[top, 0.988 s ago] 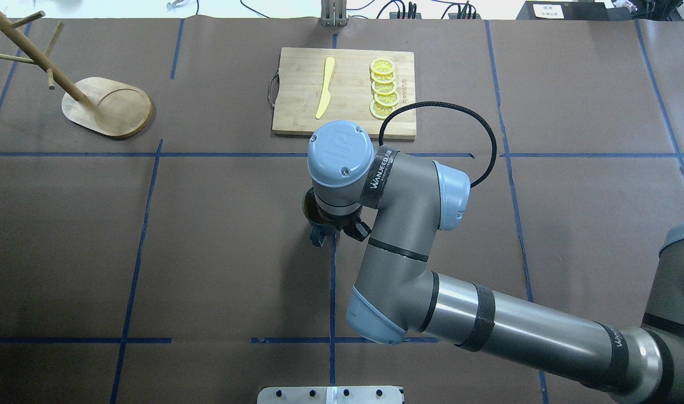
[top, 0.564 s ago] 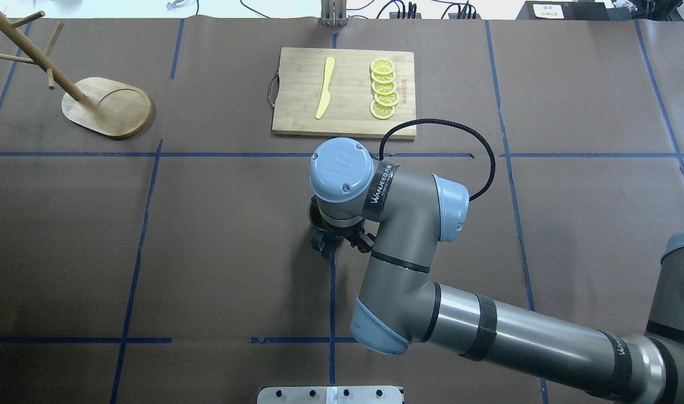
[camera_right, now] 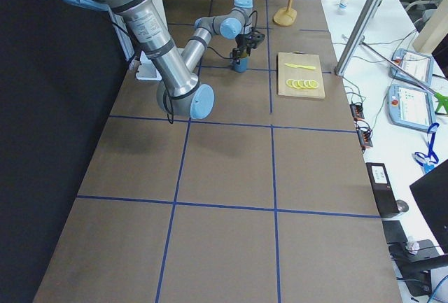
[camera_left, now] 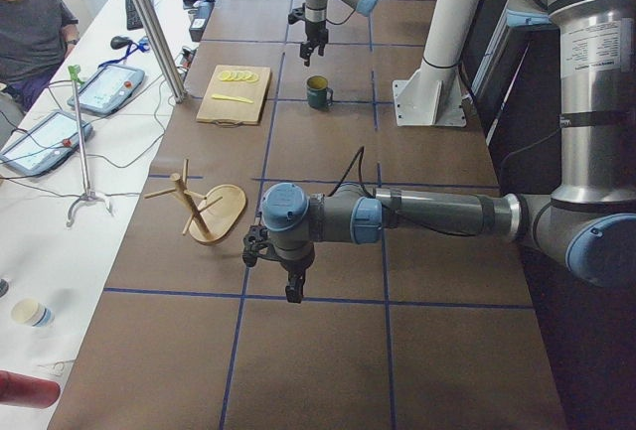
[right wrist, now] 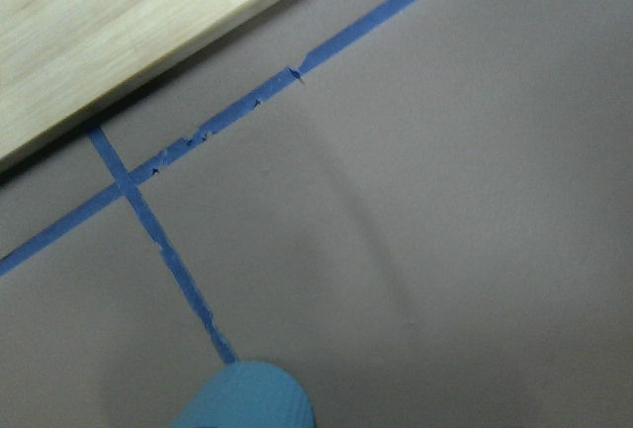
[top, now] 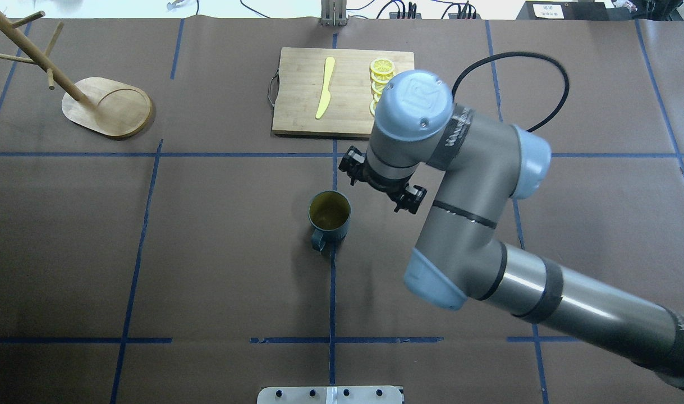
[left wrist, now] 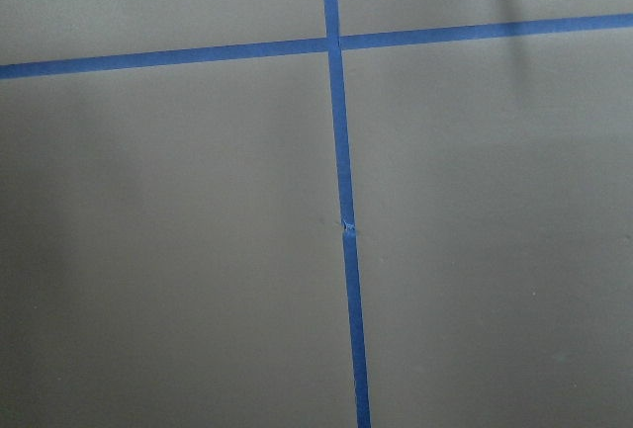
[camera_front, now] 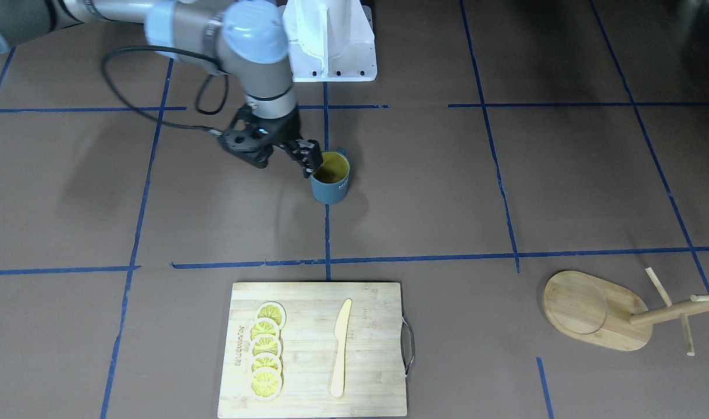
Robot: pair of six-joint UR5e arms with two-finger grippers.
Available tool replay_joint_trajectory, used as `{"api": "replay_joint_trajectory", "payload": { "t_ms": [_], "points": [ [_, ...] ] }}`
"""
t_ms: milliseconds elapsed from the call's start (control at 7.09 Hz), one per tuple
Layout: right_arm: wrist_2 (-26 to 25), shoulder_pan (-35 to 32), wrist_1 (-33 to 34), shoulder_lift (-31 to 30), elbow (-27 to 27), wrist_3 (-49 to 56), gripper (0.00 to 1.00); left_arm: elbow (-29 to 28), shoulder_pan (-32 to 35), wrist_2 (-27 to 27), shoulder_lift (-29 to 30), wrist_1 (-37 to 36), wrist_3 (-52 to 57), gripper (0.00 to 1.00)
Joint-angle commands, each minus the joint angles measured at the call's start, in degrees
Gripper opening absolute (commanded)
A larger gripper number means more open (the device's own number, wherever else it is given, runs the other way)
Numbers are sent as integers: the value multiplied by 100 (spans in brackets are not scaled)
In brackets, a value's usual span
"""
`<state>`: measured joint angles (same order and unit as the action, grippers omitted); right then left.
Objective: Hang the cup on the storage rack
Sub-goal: 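Release the teal mug upright and withdraw the right arm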
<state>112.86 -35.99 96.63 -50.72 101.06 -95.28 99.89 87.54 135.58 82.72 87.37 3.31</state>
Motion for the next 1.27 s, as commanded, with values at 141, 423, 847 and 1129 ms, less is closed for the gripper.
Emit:
{"api": "replay_joint_trajectory", "payload": {
  "t_ms": [141,423,847,1129],
  "points": [
    [1033,-1502,5,-788,248,2803,100,92,0,3,86,95,-58,100],
    [1649,-2609,-13,-1682,212,5216,100,267,0,-22,332,331,-67,100],
    [1845,-4007,-4,-3132,186,8436,100,329,-9,30,429,368,-23,100],
    [1775,-4816,-48,-4160,195,10265,100,574,-270,13,413,1300,-32,100]
  ]
}}
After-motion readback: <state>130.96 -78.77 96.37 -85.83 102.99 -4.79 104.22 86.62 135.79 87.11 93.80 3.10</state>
